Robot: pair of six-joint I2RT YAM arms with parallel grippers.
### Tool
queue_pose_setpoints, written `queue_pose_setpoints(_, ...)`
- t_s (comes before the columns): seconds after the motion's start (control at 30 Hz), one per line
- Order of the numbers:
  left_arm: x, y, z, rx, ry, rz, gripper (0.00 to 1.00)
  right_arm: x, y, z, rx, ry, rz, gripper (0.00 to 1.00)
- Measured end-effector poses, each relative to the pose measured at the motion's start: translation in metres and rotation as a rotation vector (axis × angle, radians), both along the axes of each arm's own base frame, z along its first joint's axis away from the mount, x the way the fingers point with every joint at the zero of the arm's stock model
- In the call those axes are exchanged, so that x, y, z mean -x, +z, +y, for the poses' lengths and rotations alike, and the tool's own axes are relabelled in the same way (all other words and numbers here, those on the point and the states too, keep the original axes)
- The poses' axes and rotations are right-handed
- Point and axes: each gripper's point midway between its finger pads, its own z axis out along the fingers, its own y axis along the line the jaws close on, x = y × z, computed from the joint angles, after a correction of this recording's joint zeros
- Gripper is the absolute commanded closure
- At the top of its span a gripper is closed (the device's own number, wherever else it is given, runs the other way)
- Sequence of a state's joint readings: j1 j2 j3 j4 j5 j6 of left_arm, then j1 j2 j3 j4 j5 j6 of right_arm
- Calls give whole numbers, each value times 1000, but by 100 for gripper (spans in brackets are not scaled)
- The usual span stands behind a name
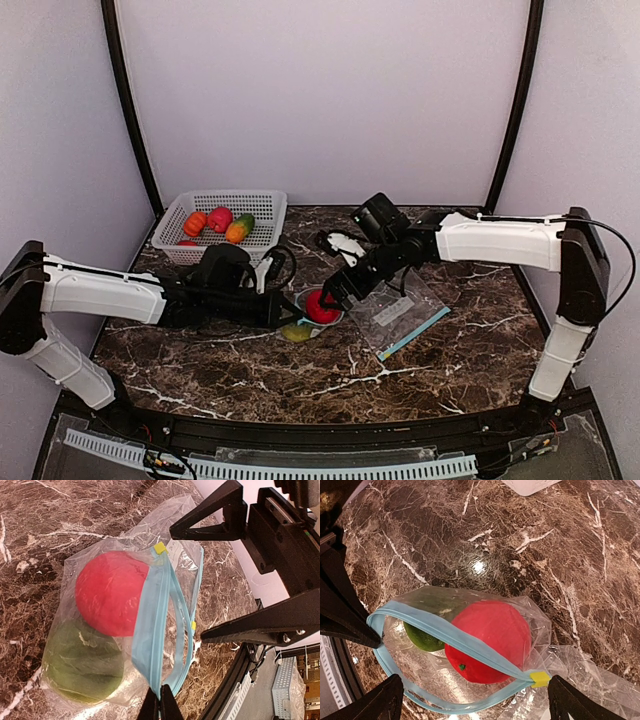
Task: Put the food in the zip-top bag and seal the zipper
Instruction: Adjust the fake vegetable in the zipper food storage bag.
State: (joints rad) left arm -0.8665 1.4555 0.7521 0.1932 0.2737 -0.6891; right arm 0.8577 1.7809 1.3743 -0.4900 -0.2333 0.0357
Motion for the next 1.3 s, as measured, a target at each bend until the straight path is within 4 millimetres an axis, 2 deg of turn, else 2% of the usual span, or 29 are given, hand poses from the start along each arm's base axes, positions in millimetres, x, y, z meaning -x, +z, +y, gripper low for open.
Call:
queue_pose_setpoints(0.13, 4, 3, -4, 20, -38, -9, 99, -2, -4, -1, -7, 29, 13, 1)
queue_pose_setpoints(0.4, 21, 23, -20, 121, -181, -32, 99, 4, -1, 2, -51, 63, 31, 1)
queue_pose_setpoints(0.57, 39, 35, -20, 175, -267, -38, 99, 26, 0, -10, -78, 69, 85, 1)
queue_pose_setpoints(0.8, 71, 38, -18, 257, -416, -1, 99, 58, 24, -31, -158, 51, 137, 1)
queue_pose_setpoints(0.93, 83, 45, -20, 301, -489, 7, 99, 73, 32, -39, -188, 34, 158, 1)
queue_pose_setpoints(1.1, 91, 42, -23, 323, -551, 31, 99, 90, 16, -42, -168, 8, 210, 1)
queue_pose_setpoints(1.3, 96, 36, -28, 356, -596, 61, 99, 99, 0, -41, -134, -29, 248, 2)
